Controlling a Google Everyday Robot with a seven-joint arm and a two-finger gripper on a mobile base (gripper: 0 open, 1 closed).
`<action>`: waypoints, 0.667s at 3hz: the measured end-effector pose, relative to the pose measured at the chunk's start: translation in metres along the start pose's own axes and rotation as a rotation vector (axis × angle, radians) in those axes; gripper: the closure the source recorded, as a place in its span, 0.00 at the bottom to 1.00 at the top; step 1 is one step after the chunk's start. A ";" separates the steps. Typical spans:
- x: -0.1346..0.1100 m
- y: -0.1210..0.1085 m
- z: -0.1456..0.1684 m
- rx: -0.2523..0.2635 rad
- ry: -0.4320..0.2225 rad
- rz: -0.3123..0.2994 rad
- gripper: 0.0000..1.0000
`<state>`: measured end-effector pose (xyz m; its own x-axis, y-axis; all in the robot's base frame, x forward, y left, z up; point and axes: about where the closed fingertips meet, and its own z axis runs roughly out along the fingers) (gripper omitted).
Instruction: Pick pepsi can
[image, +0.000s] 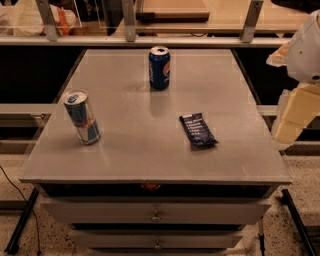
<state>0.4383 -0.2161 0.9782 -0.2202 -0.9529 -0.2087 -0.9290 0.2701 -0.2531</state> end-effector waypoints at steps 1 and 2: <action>0.000 0.000 0.000 0.000 0.000 0.000 0.00; 0.000 -0.021 0.015 -0.002 -0.047 0.014 0.00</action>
Offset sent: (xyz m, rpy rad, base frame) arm 0.0610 -0.0125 -0.0270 0.1238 -0.0062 -0.0036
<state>0.4625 -0.2201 0.9689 -0.2188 -0.9414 -0.2565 -0.9264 0.2830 -0.2484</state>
